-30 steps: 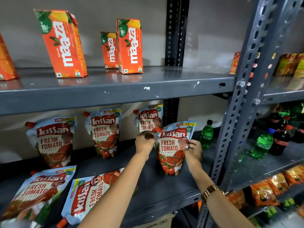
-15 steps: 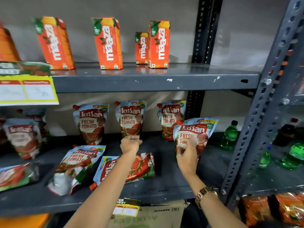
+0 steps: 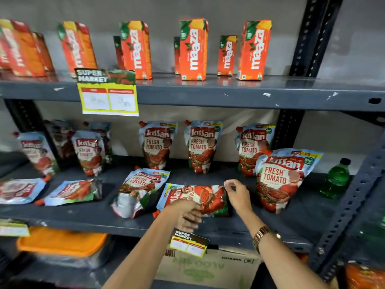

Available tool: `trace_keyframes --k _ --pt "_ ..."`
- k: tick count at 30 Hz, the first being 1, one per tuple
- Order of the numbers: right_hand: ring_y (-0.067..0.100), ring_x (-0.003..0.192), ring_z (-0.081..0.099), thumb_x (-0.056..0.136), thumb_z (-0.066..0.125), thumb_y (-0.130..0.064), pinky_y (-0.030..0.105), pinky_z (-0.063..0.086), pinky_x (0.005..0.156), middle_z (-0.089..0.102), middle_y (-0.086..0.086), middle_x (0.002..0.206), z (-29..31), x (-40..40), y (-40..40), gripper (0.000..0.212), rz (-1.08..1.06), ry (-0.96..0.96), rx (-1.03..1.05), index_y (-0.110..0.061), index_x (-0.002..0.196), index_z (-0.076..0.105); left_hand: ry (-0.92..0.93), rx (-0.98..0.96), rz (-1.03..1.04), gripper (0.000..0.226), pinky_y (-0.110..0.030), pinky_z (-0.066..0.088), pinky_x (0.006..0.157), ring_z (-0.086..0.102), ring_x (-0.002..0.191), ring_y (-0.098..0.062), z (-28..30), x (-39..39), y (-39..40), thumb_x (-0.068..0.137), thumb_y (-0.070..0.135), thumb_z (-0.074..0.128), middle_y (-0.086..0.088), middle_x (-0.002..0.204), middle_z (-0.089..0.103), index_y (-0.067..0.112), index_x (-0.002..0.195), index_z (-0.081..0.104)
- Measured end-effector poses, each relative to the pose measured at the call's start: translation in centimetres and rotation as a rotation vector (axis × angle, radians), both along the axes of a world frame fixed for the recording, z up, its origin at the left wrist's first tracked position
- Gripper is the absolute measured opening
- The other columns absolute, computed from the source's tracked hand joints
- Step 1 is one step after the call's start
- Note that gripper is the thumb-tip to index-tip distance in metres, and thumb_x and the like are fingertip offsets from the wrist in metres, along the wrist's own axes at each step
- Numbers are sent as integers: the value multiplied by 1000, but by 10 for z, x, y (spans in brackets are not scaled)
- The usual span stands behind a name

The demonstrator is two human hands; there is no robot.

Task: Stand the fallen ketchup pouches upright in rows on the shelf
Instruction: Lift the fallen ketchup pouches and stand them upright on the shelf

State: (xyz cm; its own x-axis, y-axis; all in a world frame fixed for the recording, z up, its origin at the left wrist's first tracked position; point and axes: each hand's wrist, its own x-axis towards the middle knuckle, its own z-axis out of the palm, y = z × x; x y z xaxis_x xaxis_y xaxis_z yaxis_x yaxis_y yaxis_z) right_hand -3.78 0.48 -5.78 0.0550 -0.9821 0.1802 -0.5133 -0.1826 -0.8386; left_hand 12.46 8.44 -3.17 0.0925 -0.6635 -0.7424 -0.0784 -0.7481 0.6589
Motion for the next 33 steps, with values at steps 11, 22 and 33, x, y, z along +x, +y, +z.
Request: trace_keyframes --k 11,22,33 --pt "25 84 57 86 52 -22 30 36 73 66 13 88 3 -1 4 27 -23 -170 229 -1 86 68 31 32 8 58 -33 47 89 58 89 -23 -4 12 -12 89 40 53 -17 105 62 -8 124 50" --pt "21 35 58 77 64 -37 34 52 46 58 4 36 -12 5 39 50 -168 -6 174 -9 36 58 -45 -199 256 40 -41 49 80 59 82 -29 -7 23 -28 88 15 55 -18 112 57 6 125 43" --pt "31 90 63 73 72 -37 34 48 79 70 17 94 -26 23 6 41 -144 -233 547 4 80 68 109 -255 261 13 -41 49 81 55 92 -27 -7 32 -12 86 -2 60 -8 76 57 2 80 49"
